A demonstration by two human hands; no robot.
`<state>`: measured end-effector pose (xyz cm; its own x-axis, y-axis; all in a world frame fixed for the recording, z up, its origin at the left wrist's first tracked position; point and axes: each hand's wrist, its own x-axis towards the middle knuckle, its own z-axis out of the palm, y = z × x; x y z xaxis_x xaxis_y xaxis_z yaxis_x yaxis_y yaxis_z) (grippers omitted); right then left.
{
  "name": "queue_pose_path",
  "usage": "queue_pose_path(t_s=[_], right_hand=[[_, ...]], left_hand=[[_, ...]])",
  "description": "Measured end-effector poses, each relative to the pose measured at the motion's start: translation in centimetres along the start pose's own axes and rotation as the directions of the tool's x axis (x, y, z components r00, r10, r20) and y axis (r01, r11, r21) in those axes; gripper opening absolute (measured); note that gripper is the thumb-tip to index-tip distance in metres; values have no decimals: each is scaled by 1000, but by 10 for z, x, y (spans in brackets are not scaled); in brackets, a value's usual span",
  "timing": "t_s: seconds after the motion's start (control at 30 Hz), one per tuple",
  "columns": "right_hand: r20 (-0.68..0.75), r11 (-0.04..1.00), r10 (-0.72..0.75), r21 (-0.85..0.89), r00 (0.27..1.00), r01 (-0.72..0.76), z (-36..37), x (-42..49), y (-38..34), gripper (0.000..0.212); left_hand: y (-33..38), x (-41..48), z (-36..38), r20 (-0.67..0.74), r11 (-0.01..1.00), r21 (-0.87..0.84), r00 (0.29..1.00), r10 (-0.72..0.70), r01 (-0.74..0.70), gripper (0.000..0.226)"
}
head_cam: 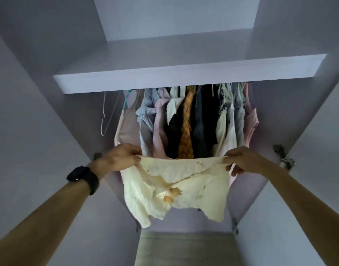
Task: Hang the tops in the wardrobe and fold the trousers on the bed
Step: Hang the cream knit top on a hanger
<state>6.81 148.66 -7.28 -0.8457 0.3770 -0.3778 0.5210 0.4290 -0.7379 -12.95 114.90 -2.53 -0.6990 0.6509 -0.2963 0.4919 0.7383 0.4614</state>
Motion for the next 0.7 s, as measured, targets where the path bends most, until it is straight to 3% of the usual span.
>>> queue_pose_path(t_s=[0.07,0.13,0.2,0.3,0.4,0.47,0.53,0.6,0.7], right_hand=[[2,996,-81,34,997,81,7,12,-9,10],[0,983,-181,45,984,181,14,21,-15,17],[46,956,-292,49,955,290,19,23,-27,14],[143,925,-380,59,914,375,25,27,-40,31],[-7,835,-509,-245,861,492,41,39,-39,17],[-79,788,-558,-363,826,497,52,49,-34,37],[-135,759,-626,-330,768,561,60,51,-36,44],[-163,745,-665,-215,729,631,68,41,-43,37],[-102,813,-580,-138,808,566,87,38,-30,40]], left_hand=[[-8,-17,-7,3,995,1,995,-95,95,31],[-9,-32,-10,65,994,28,993,-104,102,41],[-10,-48,-15,91,995,-6,991,-98,99,39],[-17,-72,-20,188,983,-114,975,-121,144,43],[-28,-93,-16,289,952,-228,948,-136,206,52],[-33,-104,-4,347,956,-195,927,-140,217,30],[-34,-108,10,250,970,-105,950,-189,220,21],[-40,-112,30,3,950,-114,956,-294,292,37],[-56,-117,66,-376,909,-109,830,-413,403,51]])
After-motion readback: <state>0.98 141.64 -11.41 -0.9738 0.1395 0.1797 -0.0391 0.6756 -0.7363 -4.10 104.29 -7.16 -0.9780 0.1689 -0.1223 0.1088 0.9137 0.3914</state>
